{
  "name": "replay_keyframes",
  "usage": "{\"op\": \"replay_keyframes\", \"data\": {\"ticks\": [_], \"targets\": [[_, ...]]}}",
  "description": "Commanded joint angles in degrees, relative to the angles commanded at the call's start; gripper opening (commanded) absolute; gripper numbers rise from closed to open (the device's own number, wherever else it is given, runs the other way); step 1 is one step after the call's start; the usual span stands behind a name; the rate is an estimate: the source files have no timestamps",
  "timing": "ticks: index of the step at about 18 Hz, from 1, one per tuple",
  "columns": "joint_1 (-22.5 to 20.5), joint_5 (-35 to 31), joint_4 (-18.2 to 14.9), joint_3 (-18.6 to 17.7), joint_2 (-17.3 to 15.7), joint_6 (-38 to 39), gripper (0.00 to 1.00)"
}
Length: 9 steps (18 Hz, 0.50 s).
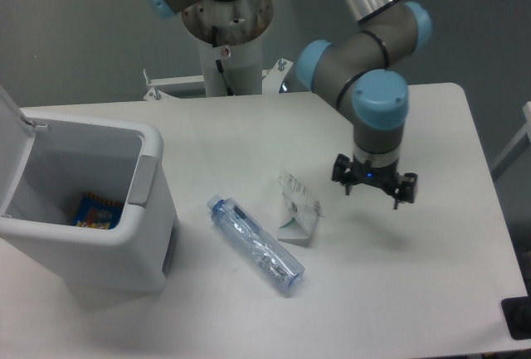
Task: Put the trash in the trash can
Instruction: 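Move the gripper over the crumpled white wrapper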
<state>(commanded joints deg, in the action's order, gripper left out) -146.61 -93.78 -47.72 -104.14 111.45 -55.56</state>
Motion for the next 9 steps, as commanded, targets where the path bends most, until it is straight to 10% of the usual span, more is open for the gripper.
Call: {"op": "replay_keyframes", "data": {"ticks": [9], "targets": [[4.58, 0.26, -0.79, -4.3, -3.6, 4.76, 1.0]]}}
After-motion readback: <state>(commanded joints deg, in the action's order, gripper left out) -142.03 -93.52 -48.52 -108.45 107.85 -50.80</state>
